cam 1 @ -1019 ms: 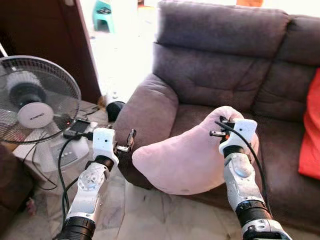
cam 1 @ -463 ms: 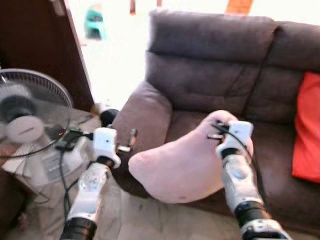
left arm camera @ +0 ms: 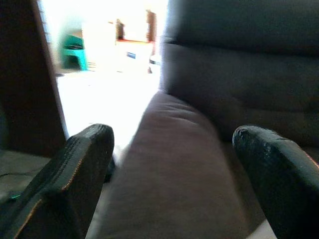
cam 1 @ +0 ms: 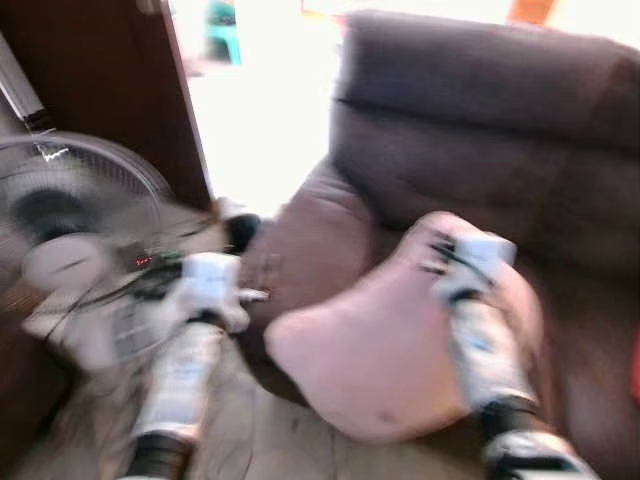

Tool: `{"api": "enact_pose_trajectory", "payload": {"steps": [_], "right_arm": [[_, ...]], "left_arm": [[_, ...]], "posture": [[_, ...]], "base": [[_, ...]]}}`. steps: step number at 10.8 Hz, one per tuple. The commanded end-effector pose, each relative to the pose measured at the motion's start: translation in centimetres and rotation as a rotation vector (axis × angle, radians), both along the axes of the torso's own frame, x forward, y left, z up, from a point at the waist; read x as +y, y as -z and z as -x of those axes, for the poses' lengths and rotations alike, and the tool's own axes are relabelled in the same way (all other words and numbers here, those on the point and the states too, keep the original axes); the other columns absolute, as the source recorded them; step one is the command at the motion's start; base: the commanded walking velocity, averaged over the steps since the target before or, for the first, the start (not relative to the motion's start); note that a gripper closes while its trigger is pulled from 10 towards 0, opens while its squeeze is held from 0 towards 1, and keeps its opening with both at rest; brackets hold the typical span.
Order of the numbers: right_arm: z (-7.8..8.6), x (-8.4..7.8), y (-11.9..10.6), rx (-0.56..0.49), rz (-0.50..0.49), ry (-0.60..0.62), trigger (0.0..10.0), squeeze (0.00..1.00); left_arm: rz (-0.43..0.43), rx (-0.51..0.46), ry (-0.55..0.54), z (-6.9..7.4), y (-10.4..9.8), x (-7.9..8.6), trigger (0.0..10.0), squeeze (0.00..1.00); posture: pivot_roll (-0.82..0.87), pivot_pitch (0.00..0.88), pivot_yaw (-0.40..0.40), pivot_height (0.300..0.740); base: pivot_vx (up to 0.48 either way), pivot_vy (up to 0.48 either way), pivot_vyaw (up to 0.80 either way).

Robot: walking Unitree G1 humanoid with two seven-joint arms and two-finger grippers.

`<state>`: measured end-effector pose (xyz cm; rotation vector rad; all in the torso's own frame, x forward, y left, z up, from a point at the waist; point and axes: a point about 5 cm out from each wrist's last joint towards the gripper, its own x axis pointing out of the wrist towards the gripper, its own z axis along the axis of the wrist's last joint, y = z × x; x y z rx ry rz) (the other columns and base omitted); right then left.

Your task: Move the pillow to the sofa from floor

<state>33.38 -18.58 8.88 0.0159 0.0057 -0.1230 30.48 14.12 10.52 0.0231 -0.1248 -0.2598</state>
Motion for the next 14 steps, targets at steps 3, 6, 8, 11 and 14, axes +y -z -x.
{"api": "enact_pose_trajectory", "payload": {"steps": [3, 6, 8, 11, 14], "right_arm": [[-0.9, 2.0, -1.8, -0.085, -0.02, -0.064, 10.0, 0.0], [-0.7, 2.0, -1.7, -0.09, -0.012, -0.061, 10.0, 0.0], [-0.8, 1.6, -1.7, -0.084, -0.005, -0.05, 10.0, 0.0], [-1.0, 1.4, -1.8, -0.079, 0.003, -0.041, 10.0, 0.0], [-1.1, 1.5, -1.8, -0.074, 0.004, -0.045, 10.0, 0.0]], "left_arm": [[-0.029, -0.001, -0.033, 0.1, 0.0, 1.2, 10.0, 0.0], [-0.049, -0.016, -0.027, 0.1, -0.2, 1.1, 10.0, 0.0], [-0.004, 0.038, 0.036, 0.5, 0.2, 0.6, 10.0, 0.0], [0.069, 0.157, 0.135, 1.7, 1.2, 0.9, 10.0, 0.0], [0.168, 0.249, 0.157, 2.7, 1.9, 2.6, 10.0, 1.0]], "posture": [[0.13, 0.0, -0.041, 0.74], [0.13, 0.0, -0.041, 0.74], [0.13, 0.004, -0.044, 0.74], [0.13, 0.011, -0.049, 0.74], [0.14, 0.016, -0.05, 0.74]], "base": [[0.303, 0.0, 0.0], [0.187, 0.0, -0.19], [0.0, 0.0, 0.0], [0.0, 0.0, 0.0], [0.0, 0.0, 0.0]]}}
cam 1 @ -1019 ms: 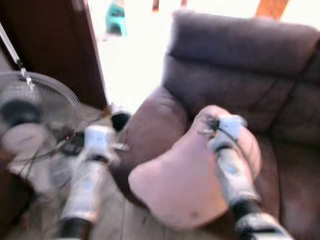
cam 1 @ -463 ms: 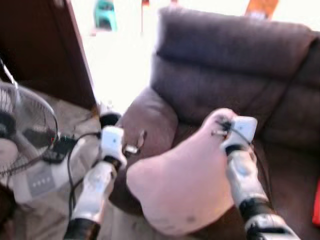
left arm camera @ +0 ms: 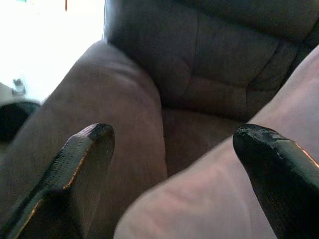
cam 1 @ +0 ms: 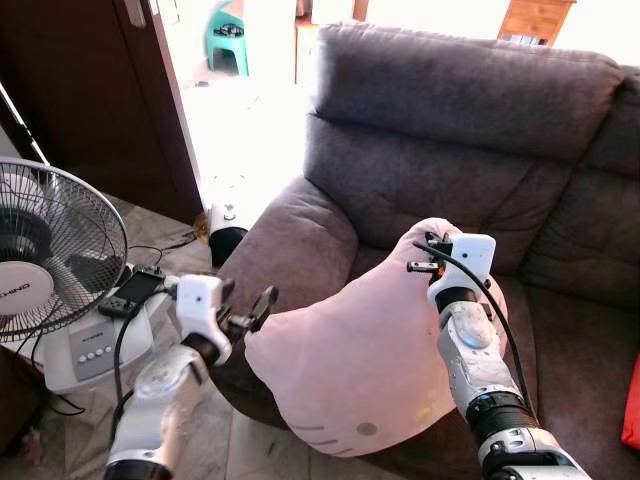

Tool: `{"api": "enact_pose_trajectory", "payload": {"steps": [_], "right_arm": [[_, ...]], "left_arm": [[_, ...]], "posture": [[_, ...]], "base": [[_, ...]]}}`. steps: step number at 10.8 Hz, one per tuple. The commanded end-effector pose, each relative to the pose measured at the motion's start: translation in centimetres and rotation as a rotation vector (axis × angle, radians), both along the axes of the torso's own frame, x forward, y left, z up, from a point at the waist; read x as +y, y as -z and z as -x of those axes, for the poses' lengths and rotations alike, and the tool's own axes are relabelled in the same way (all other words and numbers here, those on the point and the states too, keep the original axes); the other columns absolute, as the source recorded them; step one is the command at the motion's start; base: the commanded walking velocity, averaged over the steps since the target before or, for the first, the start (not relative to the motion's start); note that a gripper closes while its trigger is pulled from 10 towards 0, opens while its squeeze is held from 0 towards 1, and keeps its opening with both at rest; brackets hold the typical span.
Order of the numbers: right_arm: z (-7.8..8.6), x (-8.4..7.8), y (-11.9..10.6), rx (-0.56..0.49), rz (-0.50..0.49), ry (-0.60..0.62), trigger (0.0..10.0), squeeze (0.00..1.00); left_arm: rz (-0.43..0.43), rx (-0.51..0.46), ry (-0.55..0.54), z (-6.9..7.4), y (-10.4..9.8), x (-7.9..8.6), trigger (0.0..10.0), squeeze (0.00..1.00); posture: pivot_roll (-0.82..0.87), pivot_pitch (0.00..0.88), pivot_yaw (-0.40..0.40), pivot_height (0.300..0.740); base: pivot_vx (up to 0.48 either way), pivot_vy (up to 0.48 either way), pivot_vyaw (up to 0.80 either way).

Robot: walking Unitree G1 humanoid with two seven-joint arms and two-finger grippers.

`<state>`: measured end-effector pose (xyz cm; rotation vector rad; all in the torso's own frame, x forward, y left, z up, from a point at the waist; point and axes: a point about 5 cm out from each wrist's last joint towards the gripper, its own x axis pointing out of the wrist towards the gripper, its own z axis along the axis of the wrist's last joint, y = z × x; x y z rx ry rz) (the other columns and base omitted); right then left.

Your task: Move the pillow to the sofa from floor

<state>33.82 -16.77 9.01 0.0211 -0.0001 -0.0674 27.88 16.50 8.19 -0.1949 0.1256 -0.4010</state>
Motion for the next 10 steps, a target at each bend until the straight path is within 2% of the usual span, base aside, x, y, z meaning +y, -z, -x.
{"api": "enact_pose_trajectory", "payload": {"steps": [1, 2, 3, 4, 5, 6, 10], "right_arm": [[-0.7, -0.2, -1.7, -0.067, 0.009, 0.008, 10.0, 0.0], [-0.7, -0.2, -1.7, -0.067, 0.009, 0.007, 10.0, 0.0], [-0.7, -0.2, -1.7, -0.068, 0.011, 0.006, 10.0, 0.0], [-0.7, -0.2, -1.7, -0.069, 0.011, 0.006, 10.0, 0.0], [-0.7, -0.3, -1.7, -0.069, 0.012, 0.006, 10.0, 0.0], [-0.6, -0.3, -1.7, -0.069, 0.014, 0.004, 10.0, 0.0], [-0.6, -0.3, -1.7, -0.071, 0.016, 0.003, 10.0, 0.0]], "left_arm": [[-0.002, 0.028, 0.007, 0.2, -0.1, 0.7, 10.0, 1.0], [0.029, 0.058, 0.002, 0.1, 0.1, 0.7, 10.0, 1.0], [0.011, 0.117, 0.002, -0.2, 0.7, 0.3, 10.0, 0.52], [0.011, 0.153, -0.008, -0.3, 1.2, 0.2, 10.0, 0.0], [0.044, 0.194, -0.011, -0.4, 1.7, 0.1, 10.0, 0.0], [0.008, 0.239, -0.015, -0.4, 2.6, 0.2, 10.0, 0.0], [0.074, 0.33, -0.093, -0.9, 3.8, 0.8, 10.0, 0.0]], "posture": [[0.14, 0.018, -0.049, 0.74], [0.14, 0.019, -0.048, 0.74], [0.13, 0.014, -0.046, 0.74], [0.13, 0.013, -0.045, 0.74], [0.12, 0.009, -0.044, 0.74], [0.13, 0.006, -0.044, 0.74], [0.12, 0.007, -0.045, 0.74]], "base": [[0.0, 0.0, 0.0], [0.0, 0.0, 0.0], [0.0, 0.0, 0.0], [0.0, 0.0, 0.0], [0.0, 0.0, 0.0], [0.0, 0.0, 0.0], [0.0, 0.0, 0.0]]}}
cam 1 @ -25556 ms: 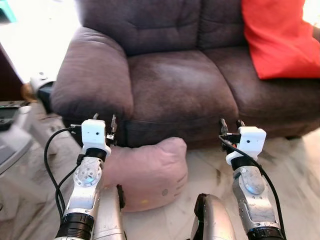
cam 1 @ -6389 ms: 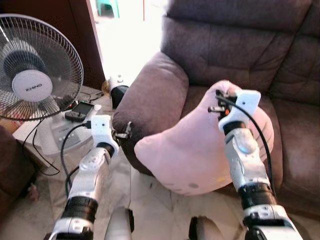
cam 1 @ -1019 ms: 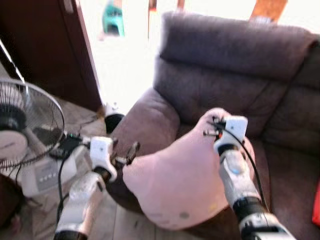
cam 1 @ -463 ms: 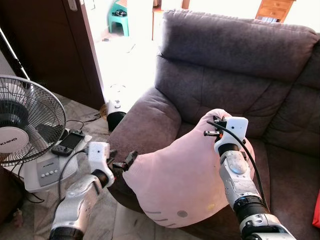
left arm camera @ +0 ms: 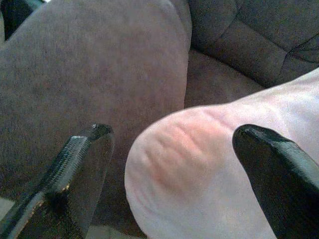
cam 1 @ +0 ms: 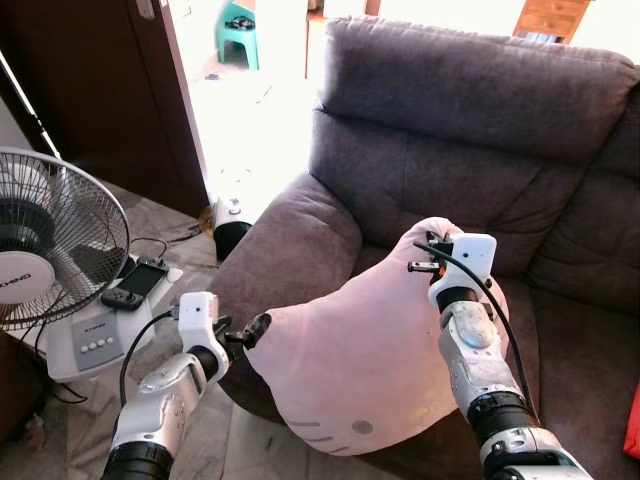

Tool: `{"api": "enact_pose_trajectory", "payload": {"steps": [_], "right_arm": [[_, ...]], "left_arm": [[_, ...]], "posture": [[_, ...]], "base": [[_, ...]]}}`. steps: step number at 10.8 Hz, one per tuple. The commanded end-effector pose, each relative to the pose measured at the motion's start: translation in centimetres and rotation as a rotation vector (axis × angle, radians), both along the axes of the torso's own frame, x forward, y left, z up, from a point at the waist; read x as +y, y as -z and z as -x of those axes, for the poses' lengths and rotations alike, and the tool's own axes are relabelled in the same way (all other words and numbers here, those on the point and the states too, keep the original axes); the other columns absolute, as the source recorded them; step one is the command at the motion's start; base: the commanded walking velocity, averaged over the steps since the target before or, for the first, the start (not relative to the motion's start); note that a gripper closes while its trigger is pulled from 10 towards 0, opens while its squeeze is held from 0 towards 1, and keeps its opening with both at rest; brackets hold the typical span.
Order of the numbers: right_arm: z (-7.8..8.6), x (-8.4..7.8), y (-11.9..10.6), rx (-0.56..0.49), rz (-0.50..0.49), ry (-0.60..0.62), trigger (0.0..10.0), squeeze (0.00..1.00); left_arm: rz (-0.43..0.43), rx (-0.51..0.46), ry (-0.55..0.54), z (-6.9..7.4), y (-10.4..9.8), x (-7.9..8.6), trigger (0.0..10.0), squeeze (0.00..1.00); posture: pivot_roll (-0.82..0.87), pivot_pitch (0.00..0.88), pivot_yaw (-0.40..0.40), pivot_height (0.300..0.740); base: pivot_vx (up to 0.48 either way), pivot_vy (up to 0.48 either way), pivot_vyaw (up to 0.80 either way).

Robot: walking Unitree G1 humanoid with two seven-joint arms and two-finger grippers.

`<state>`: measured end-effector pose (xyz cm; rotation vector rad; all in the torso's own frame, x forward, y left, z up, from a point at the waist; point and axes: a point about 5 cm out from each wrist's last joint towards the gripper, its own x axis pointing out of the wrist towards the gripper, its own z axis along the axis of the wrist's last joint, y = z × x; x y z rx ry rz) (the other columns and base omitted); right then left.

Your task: Move the pillow to the sofa from floor

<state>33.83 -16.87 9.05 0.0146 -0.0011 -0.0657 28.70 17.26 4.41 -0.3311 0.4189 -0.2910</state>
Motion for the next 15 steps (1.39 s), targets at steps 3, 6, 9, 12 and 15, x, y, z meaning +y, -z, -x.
{"api": "enact_pose_trajectory", "payload": {"steps": [3, 6, 9, 12, 15], "right_arm": [[-0.6, -0.4, -1.8, -0.072, 0.011, 0.009, 10.0, 0.0], [-0.6, -0.6, -1.9, -0.072, 0.015, 0.01, 10.0, 0.0], [-0.7, -0.6, -2.1, -0.078, 0.016, 0.008, 10.0, 0.0], [-0.7, -0.5, -2.1, -0.078, 0.017, 0.007, 10.0, 0.0], [-0.8, -0.7, -2.3, -0.084, 0.019, 0.01, 10.0, 0.0]], "left_arm": [[0.035, 0.073, 0.021, 0.2, 1.0, -0.3, 10.0, 0.0], [0.07, 0.081, 0.071, 0.1, 1.2, -0.9, 10.0, 0.0], [0.09, 0.088, 0.061, -0.2, 1.3, -0.8, 10.0, 0.0], [0.046, 0.088, 0.005, -0.5, 1.5, -0.6, 10.0, 0.0], [0.103, 0.135, -0.047, -1.0, 2.2, -0.5, 10.0, 0.0]], "posture": [[0.11, 0.02, -0.048, 0.74], [0.11, 0.029, -0.054, 0.74], [0.1, 0.036, -0.057, 0.74], [0.1, 0.038, -0.056, 0.74], [0.09, 0.047, -0.057, 0.74]], "base": [[0.0, 0.0, 0.0], [0.0, 0.0, 0.0], [0.0, 0.0, 0.0], [0.0, 0.0, 0.0], [0.0, 0.0, 0.0]]}}
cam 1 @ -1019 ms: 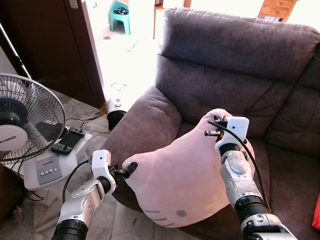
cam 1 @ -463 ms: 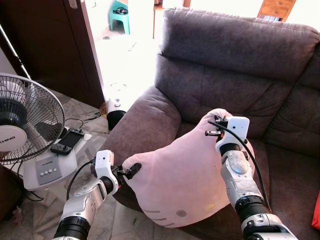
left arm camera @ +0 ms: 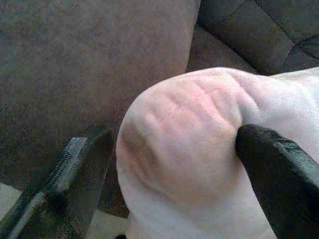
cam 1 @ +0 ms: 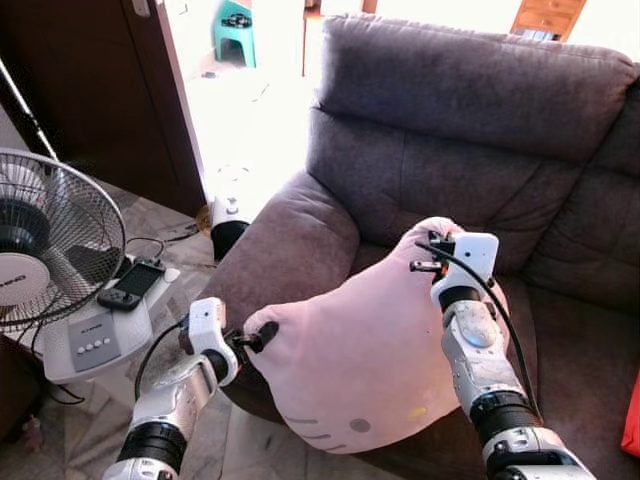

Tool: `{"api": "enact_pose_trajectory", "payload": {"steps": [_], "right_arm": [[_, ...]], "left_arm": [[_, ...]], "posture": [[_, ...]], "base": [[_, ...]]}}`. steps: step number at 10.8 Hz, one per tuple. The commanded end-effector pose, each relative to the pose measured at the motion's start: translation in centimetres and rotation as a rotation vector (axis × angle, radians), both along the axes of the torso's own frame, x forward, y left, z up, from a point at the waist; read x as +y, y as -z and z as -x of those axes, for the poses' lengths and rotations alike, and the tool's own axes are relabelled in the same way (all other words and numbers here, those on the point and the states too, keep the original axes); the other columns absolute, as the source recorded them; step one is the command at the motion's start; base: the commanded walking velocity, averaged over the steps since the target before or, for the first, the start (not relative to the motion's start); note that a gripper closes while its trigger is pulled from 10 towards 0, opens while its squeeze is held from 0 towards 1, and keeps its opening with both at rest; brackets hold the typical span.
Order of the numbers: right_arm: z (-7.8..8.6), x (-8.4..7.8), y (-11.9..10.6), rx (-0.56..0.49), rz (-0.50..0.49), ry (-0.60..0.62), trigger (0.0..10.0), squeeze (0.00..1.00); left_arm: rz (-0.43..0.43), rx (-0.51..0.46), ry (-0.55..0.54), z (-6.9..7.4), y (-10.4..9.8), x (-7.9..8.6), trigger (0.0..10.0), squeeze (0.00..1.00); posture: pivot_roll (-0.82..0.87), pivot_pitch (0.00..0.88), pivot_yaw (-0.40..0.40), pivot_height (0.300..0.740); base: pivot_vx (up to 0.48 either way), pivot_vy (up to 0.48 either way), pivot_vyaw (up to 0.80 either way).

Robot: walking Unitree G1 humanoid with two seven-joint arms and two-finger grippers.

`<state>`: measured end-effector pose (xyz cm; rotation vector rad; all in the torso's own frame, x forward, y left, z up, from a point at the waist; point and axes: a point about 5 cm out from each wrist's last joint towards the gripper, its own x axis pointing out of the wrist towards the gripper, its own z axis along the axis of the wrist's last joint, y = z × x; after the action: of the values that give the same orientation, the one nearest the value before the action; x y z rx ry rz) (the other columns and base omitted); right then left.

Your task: Move the pillow to the sofa from floor

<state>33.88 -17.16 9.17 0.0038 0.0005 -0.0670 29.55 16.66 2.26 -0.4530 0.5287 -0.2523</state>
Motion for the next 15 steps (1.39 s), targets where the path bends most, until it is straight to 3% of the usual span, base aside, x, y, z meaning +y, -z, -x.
{"api": "enact_pose_trajectory", "payload": {"steps": [1, 2, 3, 4, 9, 15], "right_arm": [[-0.7, -0.49, -2.24, -0.087, 0.011, 0.01, 10.0, 0.0], [-0.69, -0.62, -2.28, -0.088, 0.014, 0.011, 10.0, 0.0], [-0.7, -0.68, -2.3, -0.087, 0.016, 0.011, 10.0, 0.0], [-0.72, -0.73, -2.31, -0.086, 0.018, 0.011, 10.0, 0.0], [-0.84, -0.44, -2.39, -0.085, 0.014, 0.006, 10.0, 0.0], [-0.85, -0.45, -2.41, -0.087, 0.012, 0.01, 10.0, 0.0]], "left_arm": [[0.065, -0.003, -0.028, -0.36, -0.11, -0.06, 10.0, 0.0], [0.184, -0.015, -0.069, -0.76, -0.47, 0.01, 5.4, 0.0], [0.198, -0.015, -0.087, -0.91, -0.46, 0.3, 4.1, 0.0], [0.189, -0.018, -0.081, -0.98, -0.45, 0.42, 0.0, 0.0], [0.239, -0.055, -0.005, -0.88, -0.99, 0.0, 0.0, 0.0], [0.232, -0.011, 0.055, -0.24, -0.39, -0.19, 0.0, 0.0]], "posture": [[0.08, 0.048, -0.06, 0.74], [0.08, 0.049, -0.063, 0.74], [0.08, 0.05, -0.066, 0.74], [0.08, 0.051, -0.068, 0.74], [0.08, 0.048, -0.066, 0.74], [0.09, 0.043, -0.062, 0.74]], "base": [[0.0, 0.0, 0.0], [0.0, 0.0, 0.0], [0.0, 0.0, 0.0], [0.0, 0.0, 0.0], [0.0, 0.0, 0.0], [0.0, 0.0, 0.0]]}}
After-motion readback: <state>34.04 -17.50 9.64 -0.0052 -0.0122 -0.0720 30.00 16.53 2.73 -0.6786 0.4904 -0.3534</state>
